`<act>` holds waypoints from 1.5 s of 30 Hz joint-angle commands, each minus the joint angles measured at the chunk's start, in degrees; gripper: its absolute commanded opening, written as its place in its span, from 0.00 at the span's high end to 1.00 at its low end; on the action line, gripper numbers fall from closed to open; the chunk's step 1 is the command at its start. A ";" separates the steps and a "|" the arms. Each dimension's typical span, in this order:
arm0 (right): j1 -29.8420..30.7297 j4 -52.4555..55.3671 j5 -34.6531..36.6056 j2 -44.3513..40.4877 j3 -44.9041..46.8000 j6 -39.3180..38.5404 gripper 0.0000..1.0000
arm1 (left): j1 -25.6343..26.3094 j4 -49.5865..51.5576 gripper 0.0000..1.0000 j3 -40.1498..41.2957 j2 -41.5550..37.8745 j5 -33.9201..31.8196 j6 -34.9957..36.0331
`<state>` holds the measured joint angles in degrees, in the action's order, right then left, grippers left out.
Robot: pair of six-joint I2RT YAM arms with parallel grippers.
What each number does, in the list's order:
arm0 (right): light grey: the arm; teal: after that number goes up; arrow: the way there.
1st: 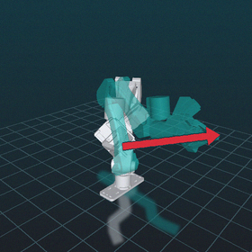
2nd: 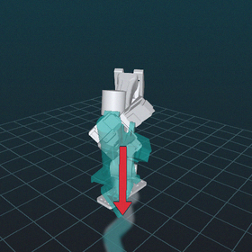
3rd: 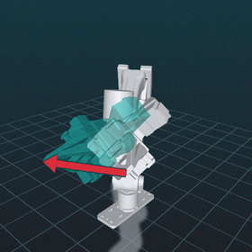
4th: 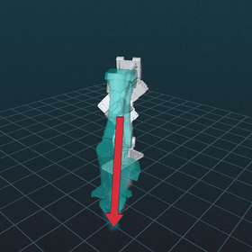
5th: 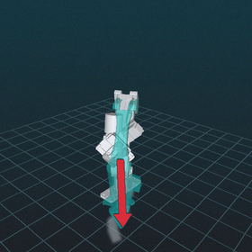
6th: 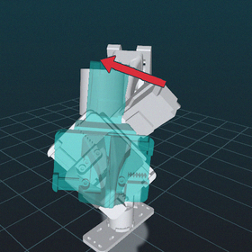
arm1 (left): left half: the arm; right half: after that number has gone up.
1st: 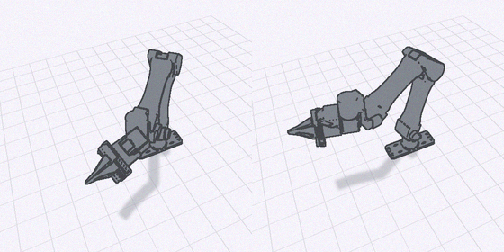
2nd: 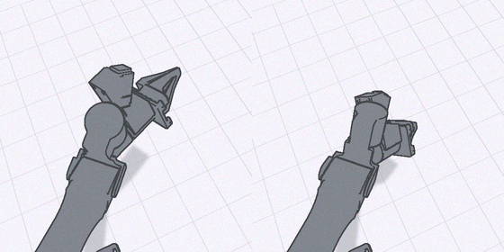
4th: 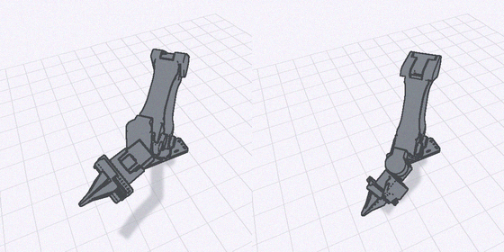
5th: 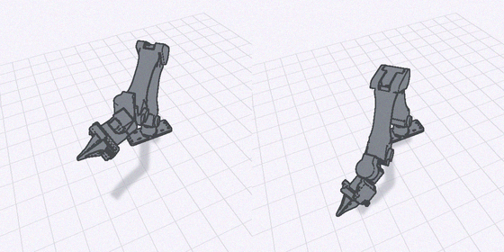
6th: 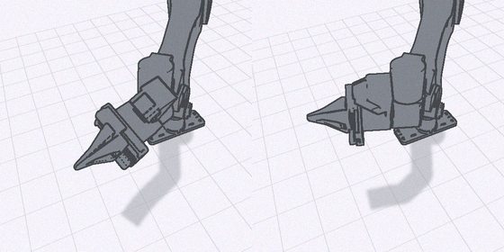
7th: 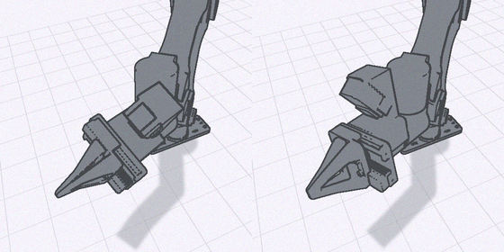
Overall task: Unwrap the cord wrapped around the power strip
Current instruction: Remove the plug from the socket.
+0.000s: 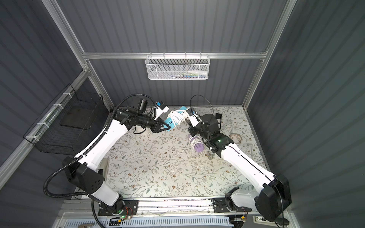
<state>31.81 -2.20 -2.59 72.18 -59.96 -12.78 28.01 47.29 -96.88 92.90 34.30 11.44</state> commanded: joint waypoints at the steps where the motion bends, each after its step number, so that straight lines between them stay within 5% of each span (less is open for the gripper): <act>1: -0.06 -3.10 -0.21 0.26 -1.08 1.02 0.92 | 0.47 -1.85 1.00 -0.23 -2.64 4.93 0.77; 3: -0.01 -3.09 -0.46 0.26 -1.21 1.17 1.00 | 0.47 -2.00 1.00 -0.15 -2.64 4.49 0.60; 21: 3.88 -2.63 -1.20 -4.30 3.49 4.72 1.00 | 0.38 -8.14 1.00 1.26 -2.29 0.33 -3.93; 35: -7.27 -1.15 -9.02 -6.24 3.06 8.27 1.00 | 0.38 -8.17 1.00 2.09 -3.08 0.85 -3.53; 45: 3.67 -1.82 -3.07 -4.73 3.71 8.28 1.00 | 0.33 -9.84 1.00 1.88 -2.56 -0.67 -5.06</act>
<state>31.44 -2.96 -3.57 67.46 -56.58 -6.20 28.86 42.63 -94.67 91.83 35.59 7.86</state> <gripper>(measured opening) 0.186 0.332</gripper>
